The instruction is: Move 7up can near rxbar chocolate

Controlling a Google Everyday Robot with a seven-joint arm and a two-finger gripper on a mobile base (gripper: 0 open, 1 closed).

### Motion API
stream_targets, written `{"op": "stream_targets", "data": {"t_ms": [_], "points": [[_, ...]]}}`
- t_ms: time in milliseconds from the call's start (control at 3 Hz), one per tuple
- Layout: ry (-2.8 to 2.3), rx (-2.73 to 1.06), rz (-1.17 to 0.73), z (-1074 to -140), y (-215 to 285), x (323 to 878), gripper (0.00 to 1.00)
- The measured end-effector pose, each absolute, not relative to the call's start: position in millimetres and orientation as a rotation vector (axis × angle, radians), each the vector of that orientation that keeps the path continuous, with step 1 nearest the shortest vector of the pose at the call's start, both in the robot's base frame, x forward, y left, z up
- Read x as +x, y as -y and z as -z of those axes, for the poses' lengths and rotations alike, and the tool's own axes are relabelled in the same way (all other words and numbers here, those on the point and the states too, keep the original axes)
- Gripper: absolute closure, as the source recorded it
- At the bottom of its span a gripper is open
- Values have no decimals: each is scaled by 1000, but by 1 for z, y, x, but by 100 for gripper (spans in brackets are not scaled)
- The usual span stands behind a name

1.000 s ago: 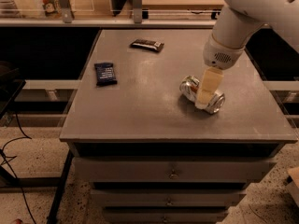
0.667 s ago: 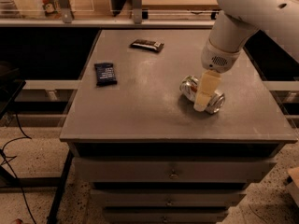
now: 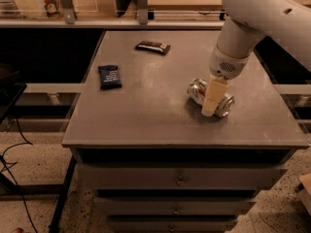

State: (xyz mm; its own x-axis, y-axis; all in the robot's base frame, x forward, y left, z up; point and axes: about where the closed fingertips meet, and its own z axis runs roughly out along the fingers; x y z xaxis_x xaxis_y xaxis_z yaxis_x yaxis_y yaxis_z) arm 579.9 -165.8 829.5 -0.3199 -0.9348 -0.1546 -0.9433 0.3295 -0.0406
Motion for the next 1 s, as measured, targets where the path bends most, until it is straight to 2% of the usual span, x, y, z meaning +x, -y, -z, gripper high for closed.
{"op": "stream_targets", "data": {"t_ms": [667,1000], "points": [[-2455,-1728,-82,-827,168,580,28],[-2455,-1723,-73,-831,167,582,41]]}}
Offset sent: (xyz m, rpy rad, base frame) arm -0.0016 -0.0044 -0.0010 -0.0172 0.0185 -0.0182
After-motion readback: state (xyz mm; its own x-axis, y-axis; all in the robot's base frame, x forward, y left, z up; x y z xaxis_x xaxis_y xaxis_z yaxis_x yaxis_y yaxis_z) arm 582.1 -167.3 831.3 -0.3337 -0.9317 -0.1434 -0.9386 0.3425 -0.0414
